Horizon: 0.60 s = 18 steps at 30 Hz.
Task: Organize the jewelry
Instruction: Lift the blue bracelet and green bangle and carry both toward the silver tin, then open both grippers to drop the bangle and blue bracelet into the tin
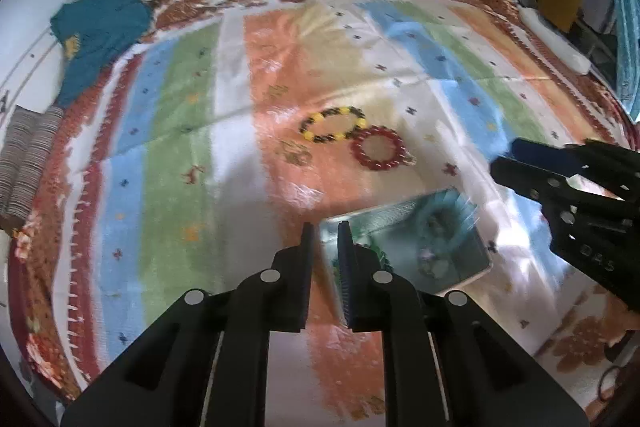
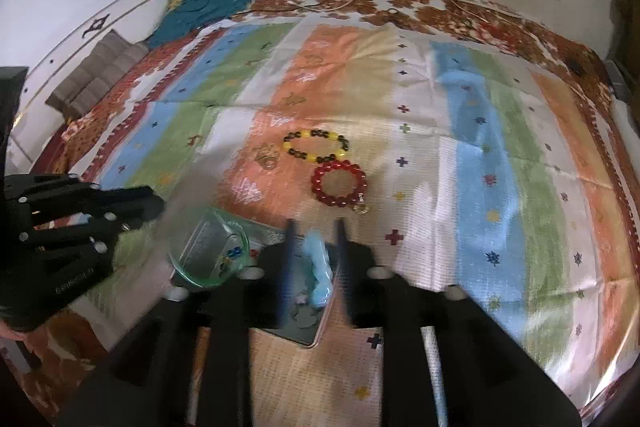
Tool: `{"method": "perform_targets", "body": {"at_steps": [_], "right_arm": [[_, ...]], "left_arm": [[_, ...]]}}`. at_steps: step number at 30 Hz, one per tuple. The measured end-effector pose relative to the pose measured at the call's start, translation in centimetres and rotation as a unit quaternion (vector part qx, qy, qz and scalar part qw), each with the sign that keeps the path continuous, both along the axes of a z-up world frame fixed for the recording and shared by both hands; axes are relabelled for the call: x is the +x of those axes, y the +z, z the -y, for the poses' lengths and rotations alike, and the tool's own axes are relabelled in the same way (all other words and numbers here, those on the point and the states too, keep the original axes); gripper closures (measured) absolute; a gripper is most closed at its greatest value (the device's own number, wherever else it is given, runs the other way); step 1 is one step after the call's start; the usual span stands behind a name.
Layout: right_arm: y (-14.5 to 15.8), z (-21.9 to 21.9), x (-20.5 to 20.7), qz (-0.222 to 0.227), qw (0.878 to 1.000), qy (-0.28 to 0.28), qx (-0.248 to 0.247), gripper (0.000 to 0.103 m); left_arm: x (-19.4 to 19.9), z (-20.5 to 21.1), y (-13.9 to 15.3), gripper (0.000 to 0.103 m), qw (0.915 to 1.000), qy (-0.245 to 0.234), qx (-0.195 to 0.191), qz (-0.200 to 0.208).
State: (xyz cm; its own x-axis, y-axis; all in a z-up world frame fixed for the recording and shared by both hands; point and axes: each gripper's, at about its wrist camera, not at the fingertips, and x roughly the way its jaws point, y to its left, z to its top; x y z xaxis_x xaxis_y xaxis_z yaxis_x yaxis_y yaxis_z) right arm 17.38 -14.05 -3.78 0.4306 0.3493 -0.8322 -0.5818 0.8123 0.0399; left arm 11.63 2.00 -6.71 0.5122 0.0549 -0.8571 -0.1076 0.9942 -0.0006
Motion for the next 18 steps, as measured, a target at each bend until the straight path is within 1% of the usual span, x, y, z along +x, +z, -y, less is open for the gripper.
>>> {"method": "perform_targets", "body": {"at_steps": [3,7,9,12,15,18], "right_arm": [[-0.3,0.6,0.6,-0.007,1.0,-0.015,-0.004,0.068],[-0.8,1.1,1.5,-0.018,0.999,-0.03,-0.007,0.068],[-1.0,1.2,1.7,-0.02,0.999,-0.034,-0.011,0.068],[-1.0,1.2,1.9,-0.022,0.999,-0.035,-0.012,0.064],[-1.1,1.1,1.9,-0.021,0.999,-0.035,-0.013,0.063],[-1.3,1.1,2.2,-0.024,0.999,-0.037,-0.015,0.063]], "left_arm": [[0.0,-1.0,0.0,0.09,0.9998,0.019,0.0,0.0],[0.2,-1.5,0.3,0.078,0.9996,0.028,-0.003,0.006],[0.4,-1.7,0.3,0.078,0.9995,0.032,-0.003,0.007],[0.8,-1.8,0.1,0.072,0.9994,0.035,-0.003,0.006],[1.3,-1.9,0.0,0.067,0.9992,0.039,-0.001,0.005],[1.9,-2.4,-0.1,0.065,0.9988,0.048,-0.007,0.005]]}}
